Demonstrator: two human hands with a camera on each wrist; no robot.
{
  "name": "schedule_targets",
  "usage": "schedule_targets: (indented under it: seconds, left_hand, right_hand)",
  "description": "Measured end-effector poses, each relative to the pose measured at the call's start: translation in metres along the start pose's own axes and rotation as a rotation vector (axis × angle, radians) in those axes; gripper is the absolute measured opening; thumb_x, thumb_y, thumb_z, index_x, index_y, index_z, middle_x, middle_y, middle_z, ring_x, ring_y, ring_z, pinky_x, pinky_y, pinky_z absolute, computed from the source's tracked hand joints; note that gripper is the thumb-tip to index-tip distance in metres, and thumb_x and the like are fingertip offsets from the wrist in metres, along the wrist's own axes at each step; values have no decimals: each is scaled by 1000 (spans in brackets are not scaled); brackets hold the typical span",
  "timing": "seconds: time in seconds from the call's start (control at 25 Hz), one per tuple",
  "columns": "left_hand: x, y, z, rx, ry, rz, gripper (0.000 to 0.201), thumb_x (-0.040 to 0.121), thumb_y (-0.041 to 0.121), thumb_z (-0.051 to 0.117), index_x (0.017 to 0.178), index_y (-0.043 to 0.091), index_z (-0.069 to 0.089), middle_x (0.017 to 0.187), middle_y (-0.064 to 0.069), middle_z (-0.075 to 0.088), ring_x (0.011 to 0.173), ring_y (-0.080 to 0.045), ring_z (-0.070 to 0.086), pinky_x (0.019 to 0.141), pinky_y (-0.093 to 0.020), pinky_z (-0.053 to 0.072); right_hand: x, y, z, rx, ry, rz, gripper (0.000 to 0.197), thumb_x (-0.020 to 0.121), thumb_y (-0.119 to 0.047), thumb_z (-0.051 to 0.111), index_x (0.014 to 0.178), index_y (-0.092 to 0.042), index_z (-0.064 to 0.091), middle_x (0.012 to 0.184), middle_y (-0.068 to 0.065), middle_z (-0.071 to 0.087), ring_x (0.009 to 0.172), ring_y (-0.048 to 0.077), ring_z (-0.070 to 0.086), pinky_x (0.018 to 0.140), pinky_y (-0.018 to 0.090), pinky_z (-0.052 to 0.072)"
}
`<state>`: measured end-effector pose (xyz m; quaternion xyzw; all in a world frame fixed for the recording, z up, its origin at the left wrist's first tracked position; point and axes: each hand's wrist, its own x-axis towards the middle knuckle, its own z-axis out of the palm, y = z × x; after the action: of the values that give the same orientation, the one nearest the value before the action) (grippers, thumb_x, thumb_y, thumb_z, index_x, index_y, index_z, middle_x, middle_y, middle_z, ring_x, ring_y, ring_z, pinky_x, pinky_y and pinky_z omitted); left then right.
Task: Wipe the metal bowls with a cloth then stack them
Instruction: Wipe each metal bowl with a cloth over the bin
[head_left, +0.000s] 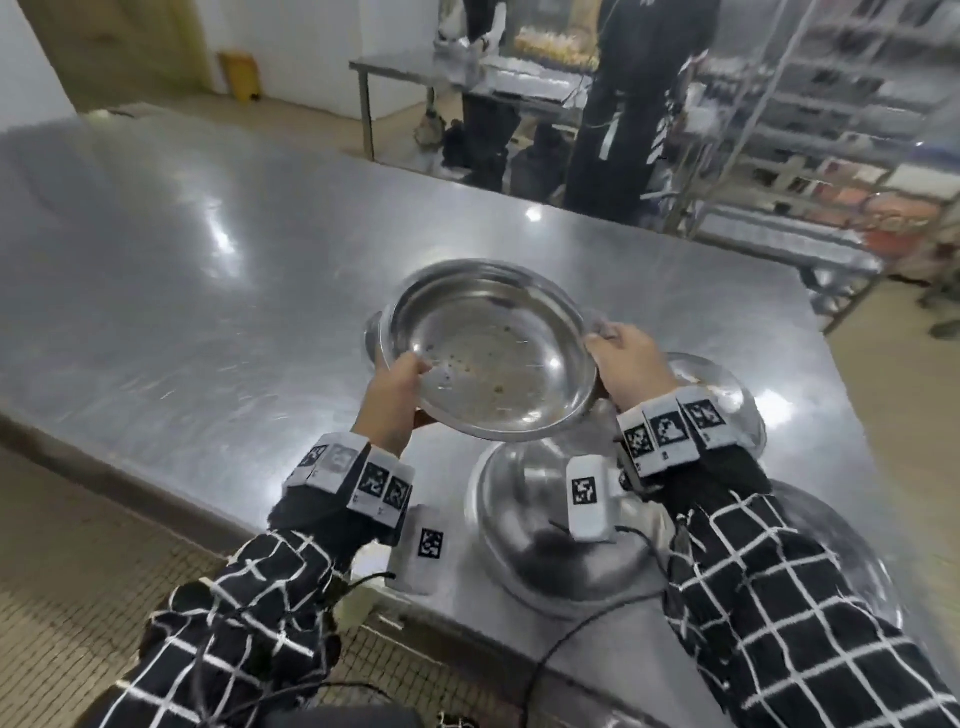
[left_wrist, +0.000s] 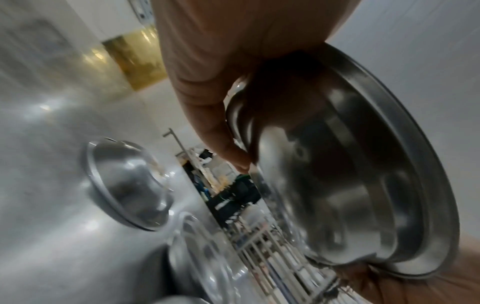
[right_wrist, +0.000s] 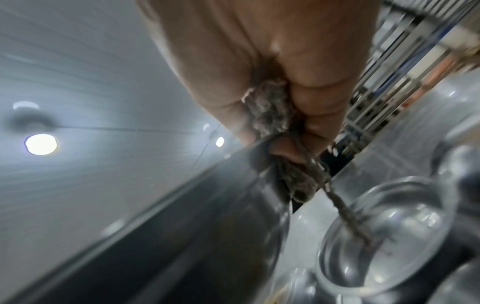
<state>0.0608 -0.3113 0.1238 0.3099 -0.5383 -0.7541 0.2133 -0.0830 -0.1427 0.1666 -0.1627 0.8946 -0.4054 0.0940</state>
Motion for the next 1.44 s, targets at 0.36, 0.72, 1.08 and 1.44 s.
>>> schedule_targets:
  seconds: [0.36, 0.72, 1.08, 1.44]
  left_hand:
    - [-110, -43, 200, 126, -619, -75, 24, 90, 22, 47, 100, 7, 63, 80, -7, 70, 73, -21, 66, 63, -32, 52]
    - [-256, -148, 351, 150, -957, -295, 60, 76, 52, 58, 128, 24, 50, 115, -16, 63, 100, -35, 64, 72, -45, 56]
    - [-288, -225, 431, 400, -1032, -121, 65, 89, 67, 37, 142, 31, 28, 133, -14, 50, 109, -36, 58, 79, -53, 56]
    - [-263, -221, 498, 704, -1257, -13, 43, 101, 44, 24, 142, 39, 12, 134, 18, 36, 117, -5, 44, 106, -13, 23]
  right_hand:
    - [-156, 155, -187, 150, 532, 272, 26, 97, -34, 46, 107, -14, 60, 102, 7, 65, 90, 22, 61, 73, 32, 49]
    - [-316, 305, -305, 64, 731, 459, 27, 100, -32, 43, 117, -15, 56, 104, -2, 60, 98, 16, 56, 79, 28, 39]
    - [-345, 408, -349, -146, 774, 489, 34, 96, -27, 50, 128, -16, 55, 114, -2, 54, 104, 11, 53, 82, 21, 38]
    - [-233, 441, -343, -72, 667, 326, 36, 86, -5, 62, 121, -13, 61, 115, 2, 66, 106, 12, 61, 93, 17, 43]
